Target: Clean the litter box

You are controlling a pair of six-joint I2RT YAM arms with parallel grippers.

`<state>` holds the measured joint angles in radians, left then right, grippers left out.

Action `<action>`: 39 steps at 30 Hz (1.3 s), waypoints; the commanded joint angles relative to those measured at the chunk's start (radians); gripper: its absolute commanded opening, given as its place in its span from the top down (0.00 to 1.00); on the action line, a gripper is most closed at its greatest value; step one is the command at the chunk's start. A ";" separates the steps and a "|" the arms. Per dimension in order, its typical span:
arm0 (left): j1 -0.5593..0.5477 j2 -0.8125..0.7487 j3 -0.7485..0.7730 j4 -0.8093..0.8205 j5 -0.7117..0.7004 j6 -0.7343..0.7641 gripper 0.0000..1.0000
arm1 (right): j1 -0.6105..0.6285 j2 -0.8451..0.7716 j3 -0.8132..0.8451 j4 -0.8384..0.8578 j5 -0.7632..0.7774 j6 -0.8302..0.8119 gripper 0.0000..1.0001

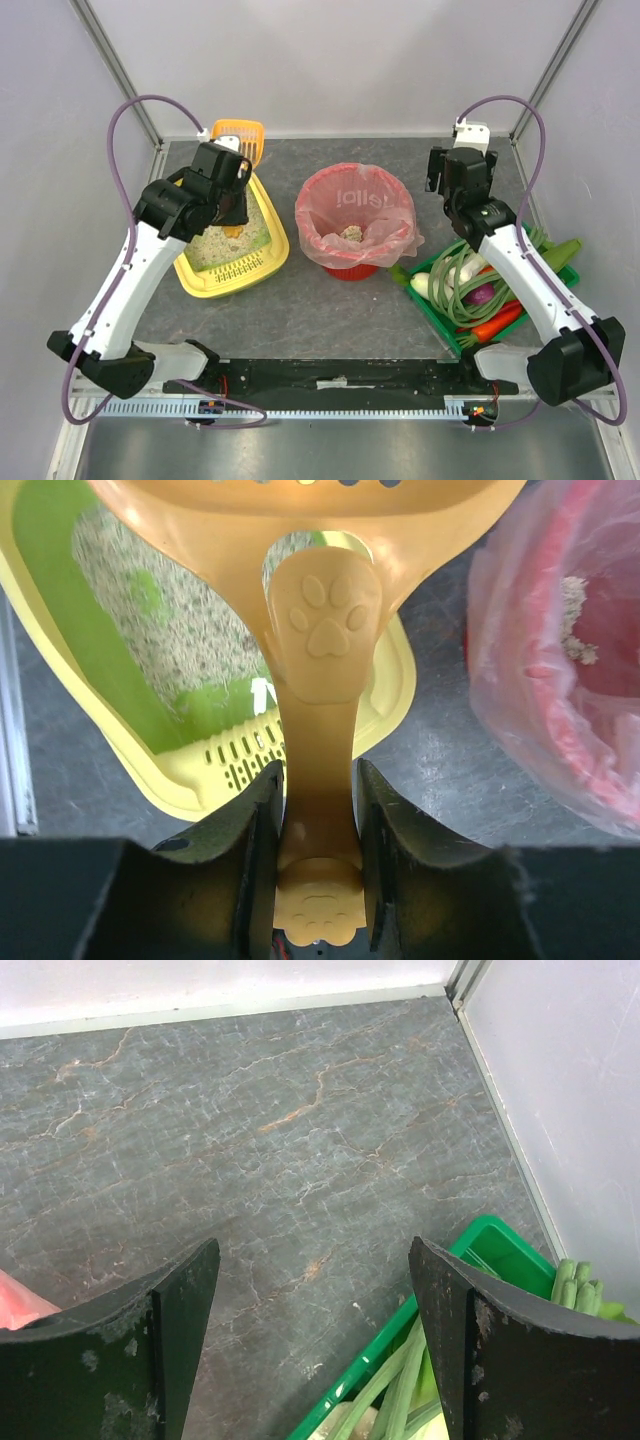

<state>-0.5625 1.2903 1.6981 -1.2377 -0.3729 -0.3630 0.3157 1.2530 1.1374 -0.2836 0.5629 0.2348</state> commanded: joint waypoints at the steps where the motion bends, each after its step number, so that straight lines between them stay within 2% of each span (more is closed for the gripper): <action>1: 0.132 -0.017 -0.107 0.067 0.149 -0.114 0.98 | -0.003 0.023 0.070 -0.009 0.009 -0.009 0.15; 4: 0.225 -0.042 -0.173 0.107 0.207 -0.146 0.98 | -0.003 0.040 0.099 -0.023 0.008 -0.009 0.15; 10: 0.341 -0.054 -0.311 0.225 0.218 -0.221 0.98 | -0.004 0.078 0.156 -0.055 0.005 -0.015 0.15; 19: 0.403 0.053 -0.402 0.395 0.239 -0.179 0.98 | -0.004 0.125 0.235 -0.057 0.058 -0.066 0.15; 25: 0.427 0.151 -0.353 0.464 0.213 -0.120 0.98 | -0.004 0.129 0.251 -0.052 0.090 -0.052 0.15; 29: 0.492 0.230 -0.396 0.523 0.299 -0.140 0.98 | -0.003 0.123 0.246 -0.054 0.104 -0.049 0.15; 33: 0.495 0.316 -0.408 0.534 0.313 -0.134 0.98 | -0.004 0.118 0.245 -0.054 0.114 -0.054 0.15; 39: 0.497 0.346 -0.443 0.578 0.338 -0.134 0.98 | -0.003 0.126 0.249 -0.052 0.130 -0.068 0.15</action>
<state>-0.0650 1.6279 1.2530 -0.7219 -0.0666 -0.5159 0.3157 1.3804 1.3437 -0.3534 0.6559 0.1791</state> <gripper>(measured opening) 0.389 0.849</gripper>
